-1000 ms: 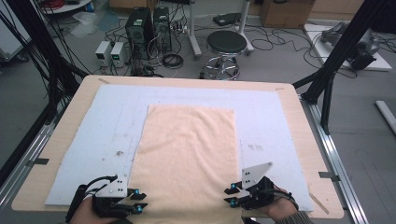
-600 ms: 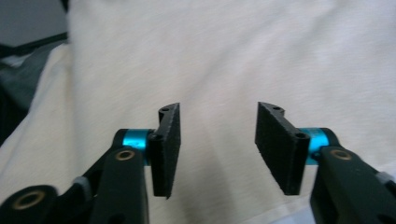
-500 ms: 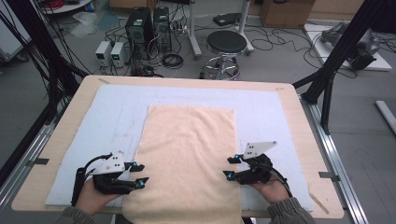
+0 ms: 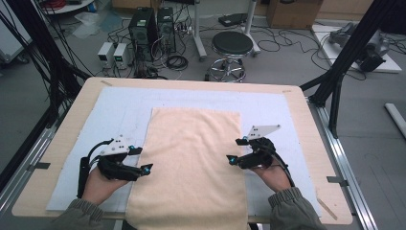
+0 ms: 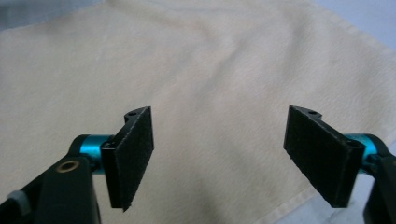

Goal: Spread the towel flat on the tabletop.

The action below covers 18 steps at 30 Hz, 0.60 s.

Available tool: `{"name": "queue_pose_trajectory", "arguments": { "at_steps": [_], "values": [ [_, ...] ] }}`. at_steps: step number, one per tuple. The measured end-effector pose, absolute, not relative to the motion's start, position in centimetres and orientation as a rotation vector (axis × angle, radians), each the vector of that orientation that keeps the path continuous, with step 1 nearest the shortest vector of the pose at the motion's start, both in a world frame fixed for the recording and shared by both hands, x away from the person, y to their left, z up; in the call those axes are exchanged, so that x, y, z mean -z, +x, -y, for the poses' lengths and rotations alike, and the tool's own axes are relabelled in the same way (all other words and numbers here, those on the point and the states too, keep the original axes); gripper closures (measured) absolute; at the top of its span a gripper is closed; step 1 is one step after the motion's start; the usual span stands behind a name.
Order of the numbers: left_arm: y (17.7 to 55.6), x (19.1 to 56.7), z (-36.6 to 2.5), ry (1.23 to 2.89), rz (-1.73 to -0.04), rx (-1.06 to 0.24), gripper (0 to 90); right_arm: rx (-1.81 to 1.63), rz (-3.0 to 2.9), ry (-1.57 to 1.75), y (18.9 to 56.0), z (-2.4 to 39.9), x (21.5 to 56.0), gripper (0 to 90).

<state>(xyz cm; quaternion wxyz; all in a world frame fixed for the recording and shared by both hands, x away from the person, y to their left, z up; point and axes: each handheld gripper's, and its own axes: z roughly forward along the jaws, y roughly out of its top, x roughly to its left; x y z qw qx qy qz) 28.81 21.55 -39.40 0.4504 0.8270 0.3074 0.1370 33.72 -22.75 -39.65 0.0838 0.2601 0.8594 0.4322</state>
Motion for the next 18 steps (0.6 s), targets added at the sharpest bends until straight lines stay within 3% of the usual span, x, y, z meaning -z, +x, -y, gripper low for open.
{"name": "queue_pose_trajectory", "arguments": {
  "at_steps": [18],
  "values": [
    [30.9, 37.8, -21.9, 2.045, -0.764, -0.372, 25.7, -1.313, -2.559, 0.769, 35.7, 22.5, 38.9, 19.6]
  ]
}}
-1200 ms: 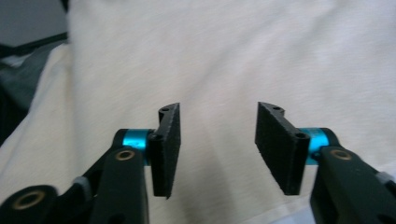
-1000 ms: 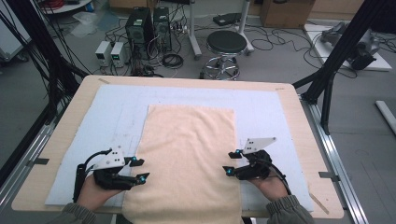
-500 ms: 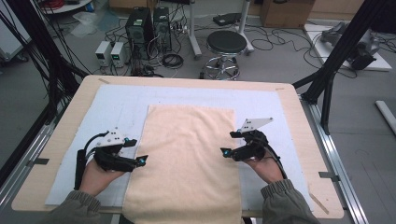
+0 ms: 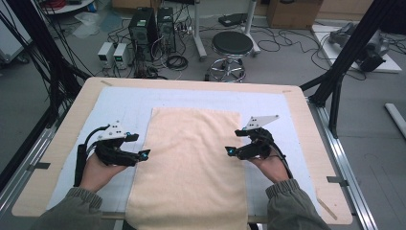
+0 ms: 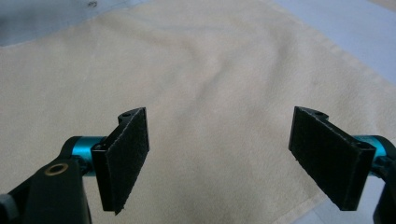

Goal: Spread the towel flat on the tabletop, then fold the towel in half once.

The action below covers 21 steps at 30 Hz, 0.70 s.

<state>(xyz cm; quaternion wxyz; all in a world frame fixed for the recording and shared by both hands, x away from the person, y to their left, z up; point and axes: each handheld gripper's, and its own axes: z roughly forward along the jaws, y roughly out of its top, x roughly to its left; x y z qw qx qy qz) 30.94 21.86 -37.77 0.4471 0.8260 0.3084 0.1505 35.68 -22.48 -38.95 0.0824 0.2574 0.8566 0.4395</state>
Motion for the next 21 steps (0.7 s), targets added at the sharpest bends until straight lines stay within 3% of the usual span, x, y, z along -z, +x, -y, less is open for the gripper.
{"name": "queue_pose_trajectory", "arguments": {
  "at_steps": [7, 16, 21],
  "values": [
    [32.2, 37.4, -22.0, 2.039, -0.785, -0.369, 26.2, -1.284, -2.571, 0.768, 36.2, 22.6, 38.8, 19.9],
    [35.7, 35.0, -21.5, 2.029, -0.802, -0.408, 26.5, -1.234, -2.537, 0.765, 39.5, 22.4, 35.5, 20.5],
    [38.0, 35.7, -21.2, 2.023, -0.843, -0.392, 28.5, -1.21, -2.528, 0.802, 41.3, 22.0, 36.2, 25.0]
  ]
}}
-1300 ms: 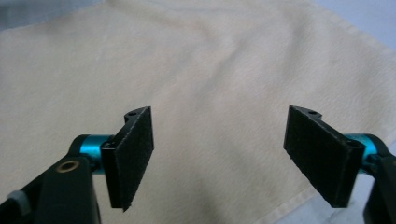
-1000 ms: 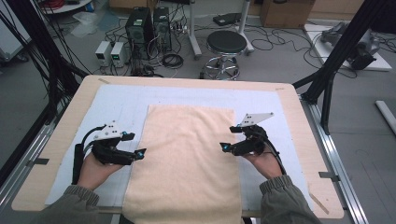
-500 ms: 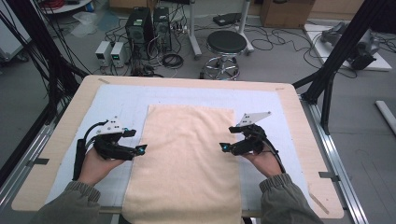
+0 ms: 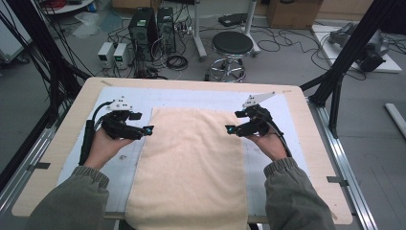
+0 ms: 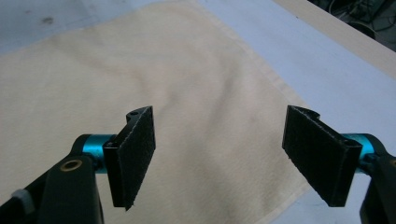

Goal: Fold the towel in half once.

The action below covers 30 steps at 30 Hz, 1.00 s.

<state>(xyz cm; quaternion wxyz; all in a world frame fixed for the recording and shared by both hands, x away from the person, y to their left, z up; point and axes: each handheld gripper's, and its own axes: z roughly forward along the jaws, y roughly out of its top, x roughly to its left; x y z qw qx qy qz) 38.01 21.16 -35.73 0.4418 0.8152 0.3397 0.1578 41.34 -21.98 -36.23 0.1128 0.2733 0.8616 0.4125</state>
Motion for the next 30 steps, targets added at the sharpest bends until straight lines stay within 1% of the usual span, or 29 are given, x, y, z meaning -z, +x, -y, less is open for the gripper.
{"name": "queue_pose_trajectory", "arguments": {
  "at_steps": [4, 7, 9, 12, 14, 16, 20, 22, 26, 27, 30],
  "values": [
    [39.5, 37.3, -20.8, 2.056, -0.885, -0.405, 29.7, -1.174, -2.541, 0.862, 42.5, 21.8, 37.9, 25.1],
    [40.4, 38.4, -20.5, 2.051, -0.93, -0.411, 30.8, -1.163, -2.523, 0.882, 43.0, 21.8, 39.1, 26.2],
    [40.9, 39.1, -20.1, 2.059, -0.942, -0.411, 33.7, -1.148, -2.519, 0.927, 43.4, 22.1, 40.0, 26.7],
    [41.4, 40.2, -19.4, 2.094, -0.951, -0.418, 35.0, -1.131, -2.506, 0.971, 43.6, 22.7, 41.4, 29.1],
    [41.7, 40.9, -19.0, 2.1, -0.987, -0.404, 36.5, -1.11, -2.501, 1.002, 43.7, 23.0, 42.2, 30.2],
    [41.8, 41.6, -18.7, 2.096, -1.015, -0.4, 39.5, -1.096, -2.502, 1.029, 43.7, 23.2, 42.8, 33.4],
    [42.1, 43.1, -18.1, 2.121, -1.043, -0.393, 42.2, -1.074, -2.488, 1.056, 43.9, 23.3, 43.9, 40.0],
    [42.2, 43.5, -18.1, 2.15, -1.047, -0.392, 44.3, -1.07, -2.477, 1.06, 43.8, 23.3, 43.9, 43.1],
    [42.1, 43.6, -18.0, 2.147, -1.023, -0.424, 49.7, -1.019, -2.465, 1.046, 43.7, 23.0, 43.8, 48.4],
    [42.0, 43.6, -18.0, 2.151, -1.017, -0.421, 51.3, -1.012, -2.466, 1.043, 43.7, 22.8, 43.8, 50.5],
    [41.9, 43.5, -17.9, 2.159, -1.002, -0.413, 61.9, -1.007, -2.475, 1.031, 43.6, 22.6, 43.7, 59.3]
  ]
}}
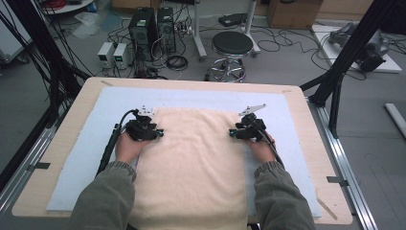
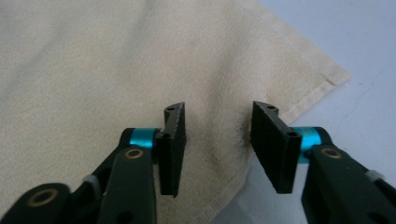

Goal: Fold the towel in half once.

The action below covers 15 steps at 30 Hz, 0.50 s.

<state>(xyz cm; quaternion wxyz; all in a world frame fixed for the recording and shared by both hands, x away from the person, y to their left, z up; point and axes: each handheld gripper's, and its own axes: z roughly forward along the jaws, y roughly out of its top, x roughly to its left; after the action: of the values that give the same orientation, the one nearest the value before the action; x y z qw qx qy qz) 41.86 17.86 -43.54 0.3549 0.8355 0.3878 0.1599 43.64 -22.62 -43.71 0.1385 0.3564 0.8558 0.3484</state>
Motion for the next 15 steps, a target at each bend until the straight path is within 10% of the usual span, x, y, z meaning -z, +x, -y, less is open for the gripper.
{"name": "queue_pose_trajectory", "arguments": {
  "at_steps": [7, 15],
  "values": [
    [41.9, 43.4, -18.3, 2.131, -1.035, -0.335, 83.4, -1.028, -2.535, 1.028, 43.6, 22.2, 43.4, 82.6],
    [40.8, 41.3, -19.2, 2.109, -0.943, -0.358, 84.9, -1.12, -2.546, 0.971, 43.0, 23.0, 41.8, 84.2]
  ]
}}
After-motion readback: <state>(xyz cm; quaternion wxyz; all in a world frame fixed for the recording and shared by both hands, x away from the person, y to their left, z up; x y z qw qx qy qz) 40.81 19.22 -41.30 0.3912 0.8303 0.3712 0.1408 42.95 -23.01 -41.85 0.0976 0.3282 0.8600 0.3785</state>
